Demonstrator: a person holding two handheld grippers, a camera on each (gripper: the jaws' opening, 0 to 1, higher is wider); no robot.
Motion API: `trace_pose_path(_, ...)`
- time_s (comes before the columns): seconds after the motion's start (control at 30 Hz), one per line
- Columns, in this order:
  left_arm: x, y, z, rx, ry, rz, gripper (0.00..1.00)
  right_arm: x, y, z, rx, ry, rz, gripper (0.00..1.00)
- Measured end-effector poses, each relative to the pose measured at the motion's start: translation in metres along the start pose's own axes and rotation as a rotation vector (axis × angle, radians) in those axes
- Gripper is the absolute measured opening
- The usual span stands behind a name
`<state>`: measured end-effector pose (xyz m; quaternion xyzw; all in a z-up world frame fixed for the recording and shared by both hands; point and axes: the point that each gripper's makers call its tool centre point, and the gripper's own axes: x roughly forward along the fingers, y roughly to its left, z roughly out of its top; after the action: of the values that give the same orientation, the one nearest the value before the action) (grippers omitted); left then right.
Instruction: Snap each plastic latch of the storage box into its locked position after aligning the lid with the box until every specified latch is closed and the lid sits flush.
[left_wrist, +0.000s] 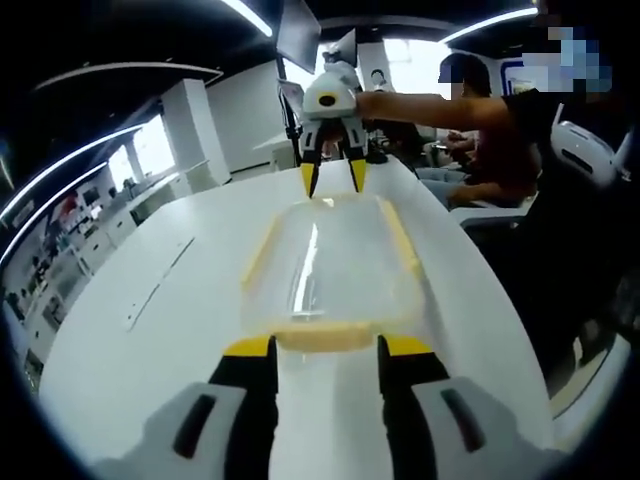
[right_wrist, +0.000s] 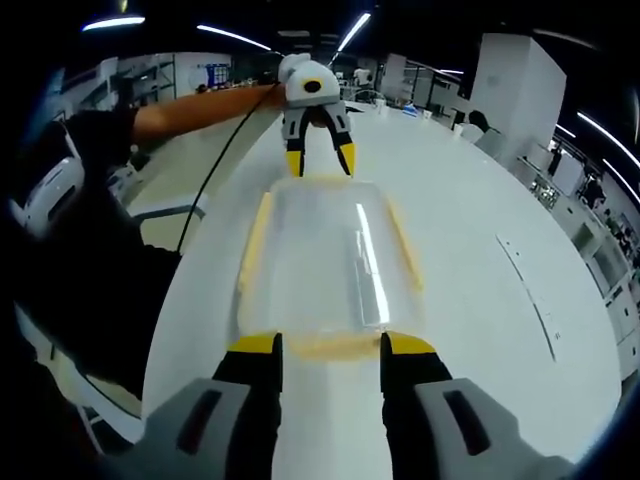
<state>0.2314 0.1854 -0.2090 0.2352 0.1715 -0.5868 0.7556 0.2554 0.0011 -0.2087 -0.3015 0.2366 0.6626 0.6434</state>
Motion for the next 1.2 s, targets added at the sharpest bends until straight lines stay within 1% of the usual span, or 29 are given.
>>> trace_pose_path(0.03, 0.003, -0.009, 0.001, 0.005, 0.0, 0.003, 0.38, 0.0, -0.001, 0.0, 0.0, 0.001, 0.0, 0.37)
trace_pose_path(0.13, 0.003, -0.009, 0.001, 0.007, -0.002, 0.007, 0.37, -0.002, -0.005, 0.0, 0.002, 0.001, -0.003, 0.37)
trace_pose_path(0.2, 0.0, 0.004, -0.002, 0.016, 0.002, 0.022, 0.36, -0.002, -0.005, 0.0, 0.007, 0.002, -0.007, 0.37)
trace_pose_path(0.23, 0.001, 0.007, -0.002, 0.019, 0.003, 0.024, 0.37, -0.002, -0.005, -0.001, 0.011, 0.003, -0.011, 0.37)
trace_pose_path(0.3, -0.001, 0.017, -0.003, 0.033, 0.011, 0.052, 0.41, -0.003, -0.007, 0.0, 0.02, -0.001, -0.025, 0.36)
trace_pose_path(0.4, -0.001, 0.024, -0.004, 0.031, 0.024, 0.058, 0.41, -0.002, -0.001, 0.0, 0.024, -0.009, -0.028, 0.37)
trace_pose_path(0.47, -0.002, 0.028, -0.005, 0.024, 0.028, 0.058, 0.4, -0.003, -0.002, 0.0, 0.027, -0.016, -0.024, 0.39)
trace_pose_path(0.5, -0.002, 0.025, -0.005, 0.015, 0.028, 0.05, 0.37, -0.004, -0.002, -0.001, 0.028, -0.019, -0.023, 0.39)
trace_pose_path(0.53, -0.001, 0.018, -0.006, 0.004, 0.028, 0.019, 0.32, -0.004, -0.002, -0.001, 0.03, -0.021, -0.023, 0.39)
trace_pose_path(0.57, 0.0, 0.014, -0.006, 0.001, 0.03, 0.021, 0.3, -0.005, -0.002, -0.001, 0.03, -0.021, -0.023, 0.39)
trace_pose_path(0.67, 0.0, 0.014, -0.006, 0.004, 0.025, 0.024, 0.3, -0.005, -0.001, -0.002, 0.028, -0.018, -0.023, 0.39)
trace_pose_path(0.83, -0.002, 0.006, -0.007, 0.006, 0.037, -0.01, 0.3, -0.006, -0.001, -0.003, 0.03, -0.007, -0.025, 0.39)
trace_pose_path(0.93, -0.003, 0.006, -0.007, 0.027, 0.043, -0.004, 0.31, -0.006, -0.002, -0.002, 0.028, -0.004, -0.026, 0.39)
trace_pose_path(1.03, -0.008, 0.011, -0.001, 0.03, 0.026, 0.008, 0.33, -0.005, 0.003, -0.002, 0.024, -0.001, -0.023, 0.39)
trace_pose_path(1.13, -0.01, 0.013, 0.002, 0.037, 0.026, 0.03, 0.39, -0.007, 0.005, -0.002, 0.02, 0.003, -0.028, 0.39)
trace_pose_path(1.2, -0.012, 0.013, 0.006, 0.034, 0.01, 0.047, 0.42, -0.01, 0.005, -0.001, 0.028, -0.005, -0.038, 0.4)
